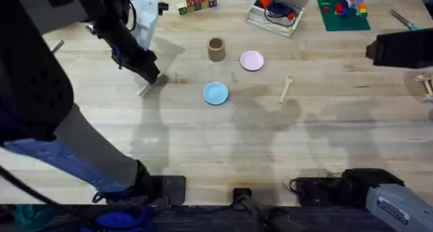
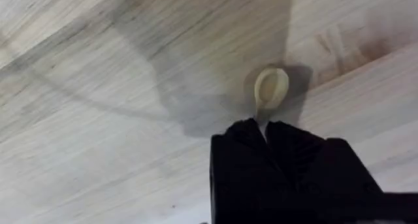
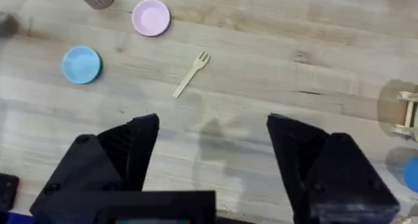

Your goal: Pick up a utensil and set it on the pink plate, then put the other utensil in the container.

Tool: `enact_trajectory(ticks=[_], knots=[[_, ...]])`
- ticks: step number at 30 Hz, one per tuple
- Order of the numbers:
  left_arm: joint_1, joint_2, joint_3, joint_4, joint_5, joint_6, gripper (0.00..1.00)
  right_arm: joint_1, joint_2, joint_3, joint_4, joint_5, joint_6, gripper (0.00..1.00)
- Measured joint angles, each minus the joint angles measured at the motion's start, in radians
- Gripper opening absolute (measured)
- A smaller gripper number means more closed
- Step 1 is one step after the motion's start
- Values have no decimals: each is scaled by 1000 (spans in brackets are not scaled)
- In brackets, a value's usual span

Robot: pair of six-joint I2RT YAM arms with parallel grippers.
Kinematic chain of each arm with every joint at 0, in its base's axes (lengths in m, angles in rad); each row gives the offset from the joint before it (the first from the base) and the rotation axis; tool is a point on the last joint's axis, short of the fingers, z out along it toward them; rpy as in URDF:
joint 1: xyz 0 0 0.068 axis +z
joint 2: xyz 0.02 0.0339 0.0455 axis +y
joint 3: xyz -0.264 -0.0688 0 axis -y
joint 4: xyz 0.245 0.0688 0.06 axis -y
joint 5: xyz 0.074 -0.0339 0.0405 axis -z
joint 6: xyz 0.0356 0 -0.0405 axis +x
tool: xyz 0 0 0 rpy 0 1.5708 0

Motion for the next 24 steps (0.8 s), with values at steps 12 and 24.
enact_trajectory(ticks=[12,24], knots=[[-37,-117,273,-282,17,-125,42,0,0,0,0,0,0,996],[-240,-117,501,-385,21,-248,38,0,0,0,0,0,0,996]])
